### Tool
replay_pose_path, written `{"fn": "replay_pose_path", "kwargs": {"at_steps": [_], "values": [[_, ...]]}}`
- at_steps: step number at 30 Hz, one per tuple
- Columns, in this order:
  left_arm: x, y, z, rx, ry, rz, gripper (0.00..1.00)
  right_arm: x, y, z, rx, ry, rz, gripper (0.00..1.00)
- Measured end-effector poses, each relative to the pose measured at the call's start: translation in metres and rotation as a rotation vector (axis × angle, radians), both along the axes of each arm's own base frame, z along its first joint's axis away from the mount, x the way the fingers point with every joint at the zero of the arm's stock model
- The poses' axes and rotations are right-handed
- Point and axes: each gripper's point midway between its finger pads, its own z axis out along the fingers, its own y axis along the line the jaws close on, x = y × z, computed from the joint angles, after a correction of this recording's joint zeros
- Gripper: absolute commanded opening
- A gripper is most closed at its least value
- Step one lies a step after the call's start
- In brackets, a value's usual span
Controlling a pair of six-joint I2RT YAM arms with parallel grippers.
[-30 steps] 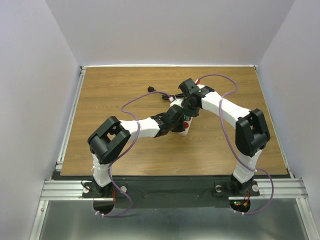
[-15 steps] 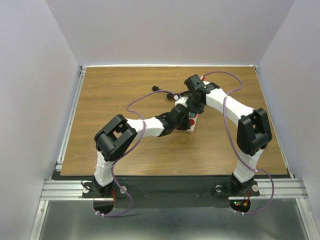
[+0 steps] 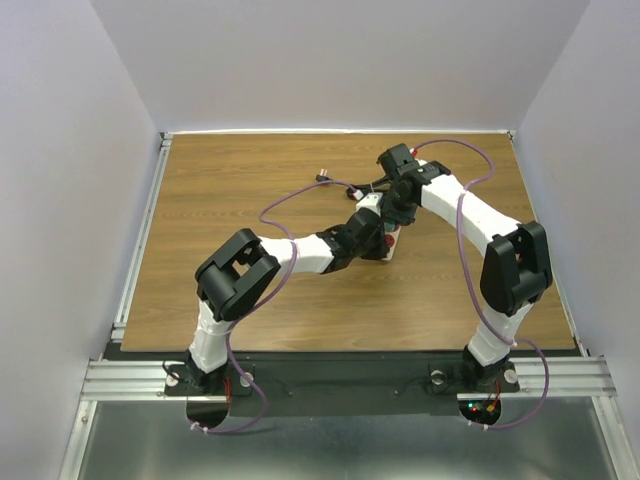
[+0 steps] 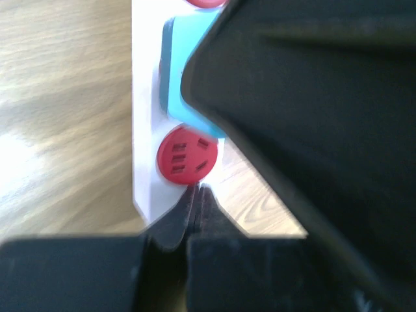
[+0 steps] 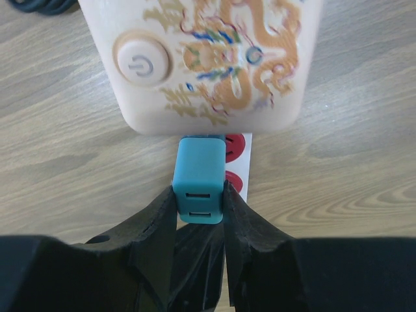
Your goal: Pull the plug off the socket
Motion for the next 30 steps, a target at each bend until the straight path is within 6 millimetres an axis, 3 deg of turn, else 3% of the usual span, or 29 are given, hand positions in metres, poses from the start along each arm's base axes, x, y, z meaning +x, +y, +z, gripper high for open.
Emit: {"fn": "replay_pose_path", "kwargs": {"at_steps": [20, 23, 24, 29, 30], "values": [[0.009, -0.014, 0.001, -0.026, -0.027, 0.005, 0.00, 0.000, -0.012, 0.014, -0.024, 0.008, -0.004, 0.01], [0.003, -0.007, -0.015, 0.020, 0.019, -0.004, 0.00, -0.001, -0.002, 0.026, 0.016, 0.005, 0.036, 0.01], [0.003, -0.010, -0.020, -0.006, 0.038, 0.011, 0.00, 0.002, 0.001, 0.040, 0.025, -0.030, 0.046, 0.00], [0.005, -0.009, -0.019, 0.016, 0.024, -0.005, 0.00, 0.009, 0.003, 0.095, 0.084, -0.180, 0.063, 0.01], [0.005, -0.010, -0.019, 0.023, 0.015, -0.010, 0.00, 0.007, 0.003, 0.097, 0.086, -0.185, 0.068, 0.00]]}}
